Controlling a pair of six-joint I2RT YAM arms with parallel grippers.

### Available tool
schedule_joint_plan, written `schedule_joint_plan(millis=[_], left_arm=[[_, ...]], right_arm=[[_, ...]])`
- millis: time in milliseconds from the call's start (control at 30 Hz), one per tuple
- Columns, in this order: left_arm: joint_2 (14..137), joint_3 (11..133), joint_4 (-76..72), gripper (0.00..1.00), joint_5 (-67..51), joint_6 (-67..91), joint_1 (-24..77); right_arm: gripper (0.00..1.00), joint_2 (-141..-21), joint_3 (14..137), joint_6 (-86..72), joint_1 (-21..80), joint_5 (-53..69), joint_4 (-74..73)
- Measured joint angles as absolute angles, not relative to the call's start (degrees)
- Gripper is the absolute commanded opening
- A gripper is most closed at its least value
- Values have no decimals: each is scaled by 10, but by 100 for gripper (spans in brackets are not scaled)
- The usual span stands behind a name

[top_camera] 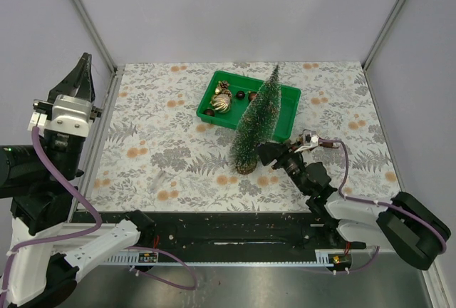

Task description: Decorate the small christmas tree

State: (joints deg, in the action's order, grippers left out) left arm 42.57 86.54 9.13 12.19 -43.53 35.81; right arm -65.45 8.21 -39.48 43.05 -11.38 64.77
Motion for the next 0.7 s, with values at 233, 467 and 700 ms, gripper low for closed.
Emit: schedule_joint_plan(millis=[233, 467, 700], left_arm=[[429, 865, 91, 6, 120, -435, 358], [438, 877, 96, 7, 108, -435, 358], [483, 926, 109, 8, 65, -435, 358]], right_arm=[[79, -543, 82, -383, 430, -114, 547], [82, -408, 94, -359, 430, -109, 398], [84, -261, 194, -291, 430, -115, 229]])
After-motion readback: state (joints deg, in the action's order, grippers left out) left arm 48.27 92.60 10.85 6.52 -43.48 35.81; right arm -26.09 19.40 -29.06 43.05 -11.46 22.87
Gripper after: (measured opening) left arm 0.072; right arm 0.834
